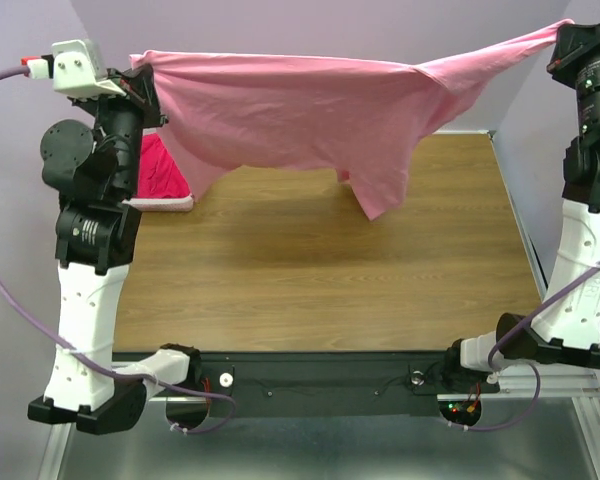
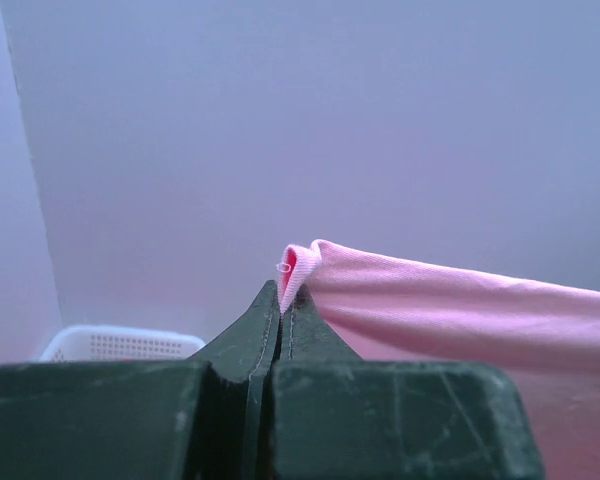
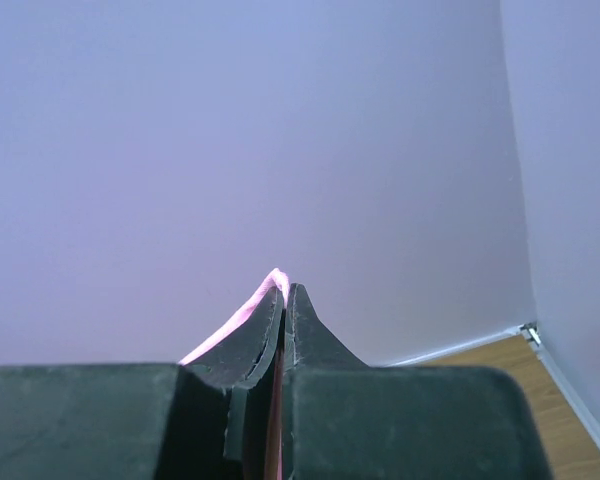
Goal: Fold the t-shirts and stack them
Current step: Flatten the tshirt out
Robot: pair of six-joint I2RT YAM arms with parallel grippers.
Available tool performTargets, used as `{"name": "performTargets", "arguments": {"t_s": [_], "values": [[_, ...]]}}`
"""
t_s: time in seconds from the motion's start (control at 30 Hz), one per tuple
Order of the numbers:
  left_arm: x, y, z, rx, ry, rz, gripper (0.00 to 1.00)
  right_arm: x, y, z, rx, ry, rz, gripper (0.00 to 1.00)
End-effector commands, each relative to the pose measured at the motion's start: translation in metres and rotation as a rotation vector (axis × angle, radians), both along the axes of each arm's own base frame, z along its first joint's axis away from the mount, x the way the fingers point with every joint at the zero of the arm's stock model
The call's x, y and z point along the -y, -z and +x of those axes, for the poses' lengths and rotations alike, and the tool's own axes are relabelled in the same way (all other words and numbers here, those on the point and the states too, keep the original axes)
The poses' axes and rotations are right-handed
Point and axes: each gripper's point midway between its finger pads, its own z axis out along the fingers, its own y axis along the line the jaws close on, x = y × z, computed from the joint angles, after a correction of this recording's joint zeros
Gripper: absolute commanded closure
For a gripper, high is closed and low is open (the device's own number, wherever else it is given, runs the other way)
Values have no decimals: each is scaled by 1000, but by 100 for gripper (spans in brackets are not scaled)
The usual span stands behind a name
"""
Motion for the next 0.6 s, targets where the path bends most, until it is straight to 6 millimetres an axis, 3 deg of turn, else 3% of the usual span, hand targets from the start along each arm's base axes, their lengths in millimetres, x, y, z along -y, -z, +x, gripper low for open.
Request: {"name": "performTargets", "arguments": {"t_s": [0.0,0.13,0.37,0.5,0.57], "values": [[-8,-30,-46,135,2,52,100,2,-30,-39,89,49,-73,99],[-13,-34,-87,191,15,63,100,-2,-49,-83,161,76,-98,99],[-11,-39,-132,246,68,81,100,-12,-90,-167,320,122,-153,99],[-10,-43,-144,263,82,81,100,-16,-107,-188,380,131,-178,99],[-7,-39,-137,243,93,82,100,-16,-110,-184,384,129,-184,99]]}}
